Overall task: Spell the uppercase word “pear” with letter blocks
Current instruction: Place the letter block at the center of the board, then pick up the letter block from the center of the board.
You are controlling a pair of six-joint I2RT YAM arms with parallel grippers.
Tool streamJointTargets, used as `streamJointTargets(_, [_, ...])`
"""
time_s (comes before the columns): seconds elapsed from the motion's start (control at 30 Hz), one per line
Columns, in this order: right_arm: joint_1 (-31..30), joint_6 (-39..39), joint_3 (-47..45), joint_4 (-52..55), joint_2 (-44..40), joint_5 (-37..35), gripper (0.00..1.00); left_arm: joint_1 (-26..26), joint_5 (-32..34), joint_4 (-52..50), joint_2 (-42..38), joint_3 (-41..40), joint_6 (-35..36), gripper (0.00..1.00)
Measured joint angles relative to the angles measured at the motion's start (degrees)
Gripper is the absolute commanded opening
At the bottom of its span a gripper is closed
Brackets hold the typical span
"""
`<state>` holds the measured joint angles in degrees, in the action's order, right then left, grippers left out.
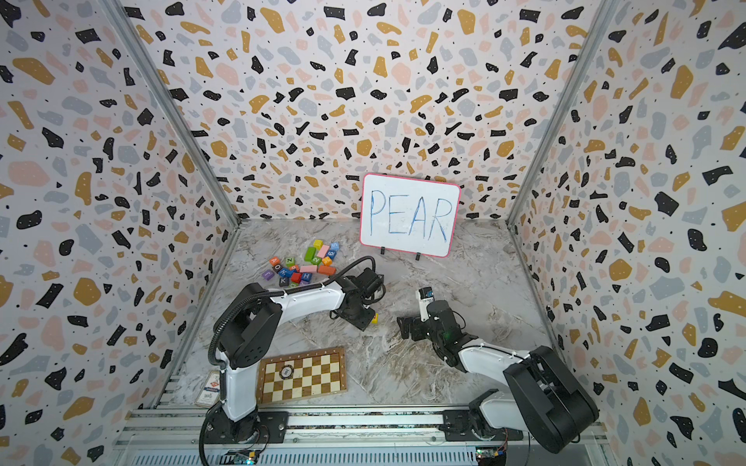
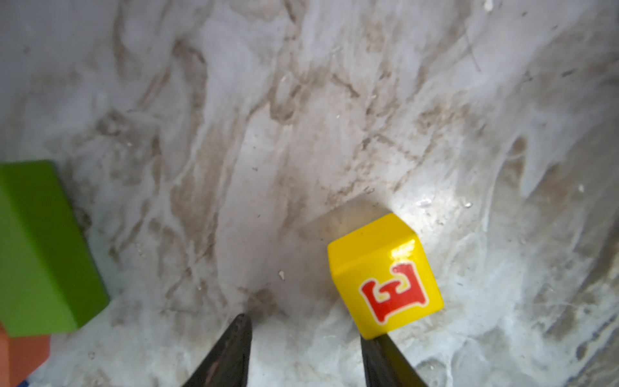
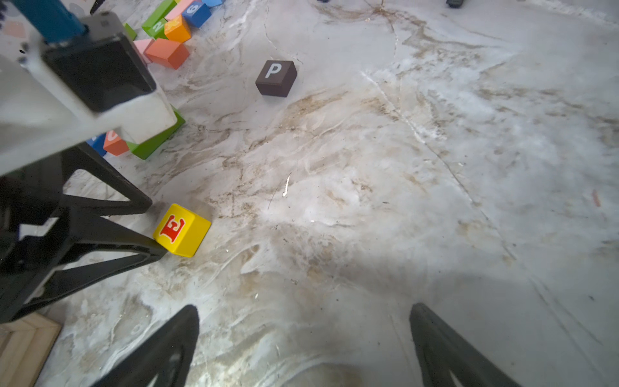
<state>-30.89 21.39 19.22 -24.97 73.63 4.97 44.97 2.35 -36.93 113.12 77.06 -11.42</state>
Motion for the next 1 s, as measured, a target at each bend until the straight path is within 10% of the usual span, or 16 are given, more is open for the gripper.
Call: streamJointTargets(1.0, [-13.3,-23.4,24.0,20.1,19.9,-5.1,0.85,-16.9,-14.3,1.5,-17.7,-11.1,-13.9,0.82])
